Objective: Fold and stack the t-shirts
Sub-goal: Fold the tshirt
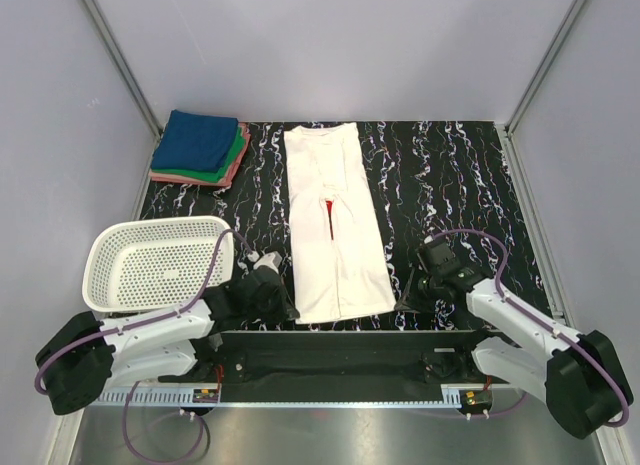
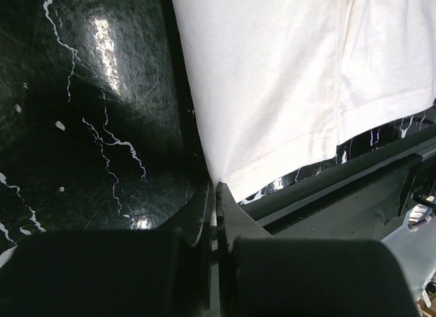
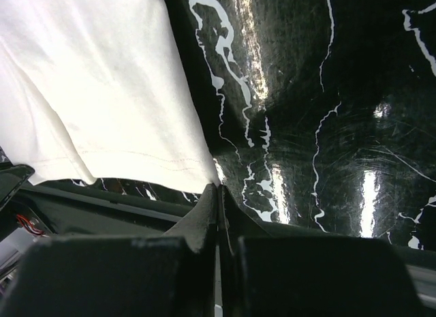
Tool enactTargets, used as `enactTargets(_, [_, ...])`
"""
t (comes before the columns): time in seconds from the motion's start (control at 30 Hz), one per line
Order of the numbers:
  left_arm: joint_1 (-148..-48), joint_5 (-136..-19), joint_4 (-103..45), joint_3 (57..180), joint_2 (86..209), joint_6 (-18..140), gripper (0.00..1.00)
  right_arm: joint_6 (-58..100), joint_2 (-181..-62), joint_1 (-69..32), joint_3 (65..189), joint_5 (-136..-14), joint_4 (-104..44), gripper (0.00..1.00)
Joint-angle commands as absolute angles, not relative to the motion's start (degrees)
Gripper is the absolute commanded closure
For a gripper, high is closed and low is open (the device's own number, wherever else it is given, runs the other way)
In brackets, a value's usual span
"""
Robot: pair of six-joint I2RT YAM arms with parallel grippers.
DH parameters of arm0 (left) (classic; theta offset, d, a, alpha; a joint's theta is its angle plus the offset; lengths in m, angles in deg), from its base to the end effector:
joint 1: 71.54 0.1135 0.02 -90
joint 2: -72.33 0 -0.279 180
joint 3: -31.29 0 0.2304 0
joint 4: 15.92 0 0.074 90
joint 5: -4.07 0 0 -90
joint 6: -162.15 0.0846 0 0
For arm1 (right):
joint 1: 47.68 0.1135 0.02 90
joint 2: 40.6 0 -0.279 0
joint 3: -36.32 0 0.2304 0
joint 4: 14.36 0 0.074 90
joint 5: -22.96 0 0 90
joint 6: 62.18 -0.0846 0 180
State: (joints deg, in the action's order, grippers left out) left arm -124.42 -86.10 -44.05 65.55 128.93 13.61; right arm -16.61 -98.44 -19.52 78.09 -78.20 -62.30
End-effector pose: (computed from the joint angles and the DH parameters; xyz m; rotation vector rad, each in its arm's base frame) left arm 0.1091 -0.1437 0.1365 -0.1319 2.6392 -0.7823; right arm 0.1348 0.0907 0.1448 0.3369 2.8074 0.6088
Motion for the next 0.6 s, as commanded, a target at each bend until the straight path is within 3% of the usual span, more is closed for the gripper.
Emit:
enactTargets(0.0, [-125.2,-86.3,-42.6,66.3,128.1,13.2,1.0,-17.6,-96.9,-18.2,80.1,-76.3,-63.6,1.0])
enactTargets(0.57, [-121.0,-89.3,-52.5,77.5,131.1,16.9,1.0,-14.6,-100.9,-17.9,91.7,-69.7,-68.5,1.0])
